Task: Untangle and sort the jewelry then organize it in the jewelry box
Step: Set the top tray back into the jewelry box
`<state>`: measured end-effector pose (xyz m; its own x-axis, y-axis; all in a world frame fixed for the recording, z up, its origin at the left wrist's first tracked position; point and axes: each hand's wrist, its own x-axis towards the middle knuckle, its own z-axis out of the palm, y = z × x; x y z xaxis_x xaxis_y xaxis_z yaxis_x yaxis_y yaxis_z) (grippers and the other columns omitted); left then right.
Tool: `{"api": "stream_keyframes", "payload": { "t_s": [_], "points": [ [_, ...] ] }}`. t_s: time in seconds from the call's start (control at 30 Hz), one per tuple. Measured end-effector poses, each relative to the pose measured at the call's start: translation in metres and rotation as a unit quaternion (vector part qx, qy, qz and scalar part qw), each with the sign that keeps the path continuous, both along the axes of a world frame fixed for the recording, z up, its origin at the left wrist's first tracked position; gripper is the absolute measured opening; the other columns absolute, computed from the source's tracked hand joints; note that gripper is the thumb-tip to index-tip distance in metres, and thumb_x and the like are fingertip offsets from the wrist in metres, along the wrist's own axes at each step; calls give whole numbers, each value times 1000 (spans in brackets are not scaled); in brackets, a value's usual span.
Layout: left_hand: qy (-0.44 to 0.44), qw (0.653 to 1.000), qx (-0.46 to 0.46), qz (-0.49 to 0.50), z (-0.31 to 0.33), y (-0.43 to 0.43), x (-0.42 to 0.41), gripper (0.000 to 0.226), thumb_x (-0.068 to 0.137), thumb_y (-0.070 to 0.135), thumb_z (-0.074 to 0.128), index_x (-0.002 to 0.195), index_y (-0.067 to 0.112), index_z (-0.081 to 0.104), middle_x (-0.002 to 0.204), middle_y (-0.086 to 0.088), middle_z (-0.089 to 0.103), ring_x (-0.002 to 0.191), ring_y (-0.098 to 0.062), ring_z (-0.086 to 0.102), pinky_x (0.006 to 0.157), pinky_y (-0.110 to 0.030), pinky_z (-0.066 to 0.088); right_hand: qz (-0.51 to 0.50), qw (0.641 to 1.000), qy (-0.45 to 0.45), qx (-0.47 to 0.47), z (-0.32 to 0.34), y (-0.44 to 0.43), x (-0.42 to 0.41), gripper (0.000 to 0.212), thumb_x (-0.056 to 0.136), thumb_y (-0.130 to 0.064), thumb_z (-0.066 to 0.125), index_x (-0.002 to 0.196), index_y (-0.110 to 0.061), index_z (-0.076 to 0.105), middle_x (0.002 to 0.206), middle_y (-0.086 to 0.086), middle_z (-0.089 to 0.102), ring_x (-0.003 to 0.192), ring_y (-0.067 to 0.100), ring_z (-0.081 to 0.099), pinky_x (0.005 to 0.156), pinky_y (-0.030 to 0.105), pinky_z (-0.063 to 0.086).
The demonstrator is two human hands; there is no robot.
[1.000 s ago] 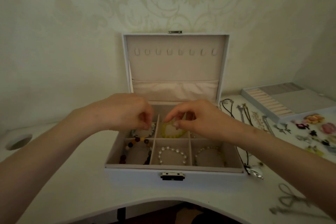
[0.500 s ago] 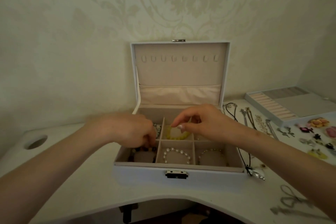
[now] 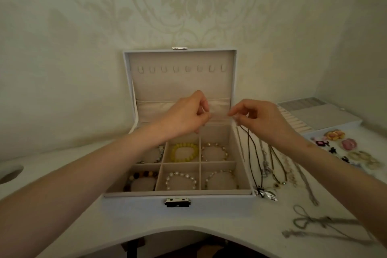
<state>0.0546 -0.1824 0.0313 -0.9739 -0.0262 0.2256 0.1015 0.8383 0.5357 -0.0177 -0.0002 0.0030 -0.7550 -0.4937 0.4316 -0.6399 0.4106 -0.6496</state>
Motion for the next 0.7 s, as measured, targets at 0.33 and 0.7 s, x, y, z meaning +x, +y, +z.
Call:
{"api": "stream_keyframes", "payload": {
  "t_s": [0.33, 0.7],
  "points": [
    [-59, 986, 85, -133, -6, 106, -78, 6, 93, 12, 54, 96, 8, 53, 83, -5, 63, 63, -11, 63, 52, -20, 54, -125, 990, -11, 63, -2, 98, -66, 10, 86, -13, 67, 84, -24, 66, 71, -3, 64, 62, 11, 58, 61, 29, 47],
    [-182, 983, 6, -31, -34, 165, -174, 18, 94, 10, 49, 90, -2, 62, 83, -15, 71, 46, -11, 56, 53, -22, 52, -79, 956, -49, 279, -21, 152, -113, 19, 79, -5, 68, 78, -24, 65, 83, 0, 62, 78, 18, 57, 72, 30, 46]
  ]
}}
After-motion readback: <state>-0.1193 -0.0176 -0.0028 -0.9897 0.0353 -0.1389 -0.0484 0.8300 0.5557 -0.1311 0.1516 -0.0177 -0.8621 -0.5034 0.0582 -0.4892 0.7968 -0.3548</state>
